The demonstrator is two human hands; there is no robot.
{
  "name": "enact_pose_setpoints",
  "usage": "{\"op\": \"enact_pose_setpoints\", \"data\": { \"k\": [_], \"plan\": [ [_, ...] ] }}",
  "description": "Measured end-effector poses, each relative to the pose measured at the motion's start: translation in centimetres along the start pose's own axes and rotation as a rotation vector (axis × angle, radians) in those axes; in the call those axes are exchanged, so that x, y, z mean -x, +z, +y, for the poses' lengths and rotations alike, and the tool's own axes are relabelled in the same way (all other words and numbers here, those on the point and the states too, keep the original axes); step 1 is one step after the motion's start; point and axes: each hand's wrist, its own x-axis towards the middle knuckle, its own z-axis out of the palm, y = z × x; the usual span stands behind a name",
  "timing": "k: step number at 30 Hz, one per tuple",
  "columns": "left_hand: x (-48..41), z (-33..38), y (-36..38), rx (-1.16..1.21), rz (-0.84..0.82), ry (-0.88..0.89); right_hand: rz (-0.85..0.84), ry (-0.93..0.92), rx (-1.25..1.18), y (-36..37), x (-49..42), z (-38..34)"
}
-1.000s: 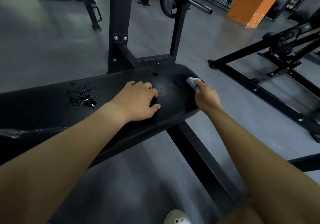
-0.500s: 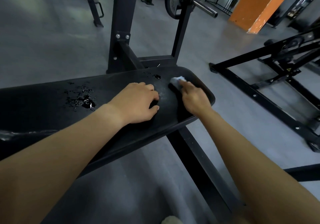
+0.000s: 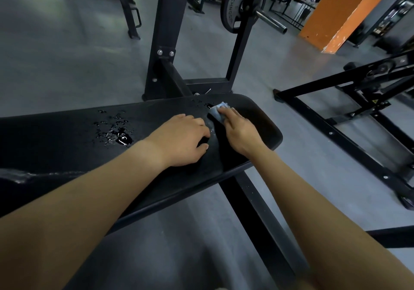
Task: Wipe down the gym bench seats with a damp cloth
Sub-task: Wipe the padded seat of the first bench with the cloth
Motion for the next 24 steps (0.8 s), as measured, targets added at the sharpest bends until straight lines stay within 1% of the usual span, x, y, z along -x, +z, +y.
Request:
{"op": "enact_pose_setpoints", "data": {
  "k": [2, 3, 8, 10, 11, 13, 17, 20, 22, 24],
  "plan": [
    [0.0, 0.1, 0.0, 0.009, 0.002, 0.002, -0.039, -0.003, 0.018, -0.2, -0.3, 0.5],
    [0.1, 0.1, 0.1, 0.011, 0.004, 0.002, -0.029, 0.022, 0.015, -0.3, -0.7, 1.0],
    [1.3, 0.2, -0.1, -0.006, 0.012, -0.017, 0.122, 0.297, 0.087, -0.4, -3.1, 3.9],
    [1.9, 0.0, -0.3, -0.006, 0.005, -0.032, 0.151, 0.342, 0.059, -0.1, -3.9, 3.6],
    [2.2, -0.2, -0.4, -0.002, 0.001, -0.039, 0.156, 0.319, 0.061, 0.1, -4.2, 3.0],
    [2.5, -0.4, -0.6, -0.002, -0.008, -0.043, 0.13, 0.209, 0.072, 0.5, -4.4, 1.3],
    [2.2, -0.4, -0.9, -0.024, -0.013, -0.031, -0.031, 0.006, -0.022, 1.1, -4.0, -2.2],
    [1.9, -0.5, -0.9, -0.032, 0.003, -0.028, -0.074, -0.109, -0.078, 1.1, -2.7, -3.3],
    [1.8, -0.5, -0.9, -0.034, 0.01, -0.026, -0.073, -0.151, -0.093, 1.0, -2.1, -2.7],
    [1.8, -0.4, -1.0, -0.029, 0.002, -0.027, -0.045, -0.107, -0.054, 0.7, -2.2, -1.4]
  ]
}}
